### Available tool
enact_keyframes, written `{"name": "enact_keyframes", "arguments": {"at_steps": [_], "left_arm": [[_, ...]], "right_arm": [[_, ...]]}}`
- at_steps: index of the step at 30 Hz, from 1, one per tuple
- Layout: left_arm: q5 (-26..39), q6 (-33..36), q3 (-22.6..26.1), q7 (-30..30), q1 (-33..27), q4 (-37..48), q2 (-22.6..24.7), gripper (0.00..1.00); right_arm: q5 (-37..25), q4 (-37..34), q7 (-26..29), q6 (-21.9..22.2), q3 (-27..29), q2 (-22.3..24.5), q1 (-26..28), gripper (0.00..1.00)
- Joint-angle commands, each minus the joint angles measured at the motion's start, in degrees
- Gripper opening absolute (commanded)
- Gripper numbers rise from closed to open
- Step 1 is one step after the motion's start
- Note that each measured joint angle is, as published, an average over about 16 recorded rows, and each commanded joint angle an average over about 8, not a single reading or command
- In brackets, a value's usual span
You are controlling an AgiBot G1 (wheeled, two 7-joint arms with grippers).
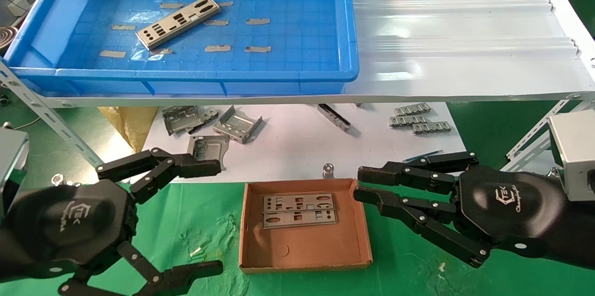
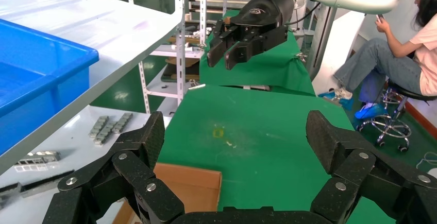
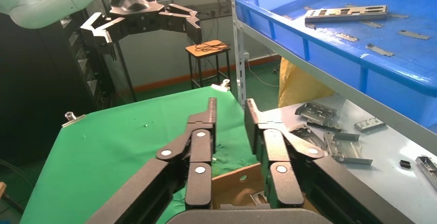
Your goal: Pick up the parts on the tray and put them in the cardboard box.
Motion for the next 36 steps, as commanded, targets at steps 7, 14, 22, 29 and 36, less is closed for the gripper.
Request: {"name": "enact_keyframes", "arguments": {"at_steps": [7, 14, 22, 29, 36], "left_arm": [[5.56, -2.29, 1.11, -1.51, -6.75, -0.09, 0.42, 1.0], [17.15, -4.07, 6.24, -6.44, -23.24, 8.16, 6.47, 1.0], [29.67, -6.22, 12.45, -8.3, -39.47, 28.42, 16.04, 1.0], [38.05, -11.68, 16.35, -7.63, -47.64, 43.78, 22.25, 1.0], [40.99, -15.85, 17.42, -4.08, -51.21, 52.9, 25.16, 1.0]], "right_arm": [[0.0, 0.0, 0.0, 0.0, 0.0, 0.0, 0.0, 0.0], [0.0, 0.0, 0.0, 0.0, 0.0, 0.0, 0.0, 0.0], [0.0, 0.0, 0.0, 0.0, 0.0, 0.0, 0.0, 0.0], [0.0, 0.0, 0.0, 0.0, 0.0, 0.0, 0.0, 0.05], [0.0, 0.0, 0.0, 0.0, 0.0, 0.0, 0.0, 0.89]]}}
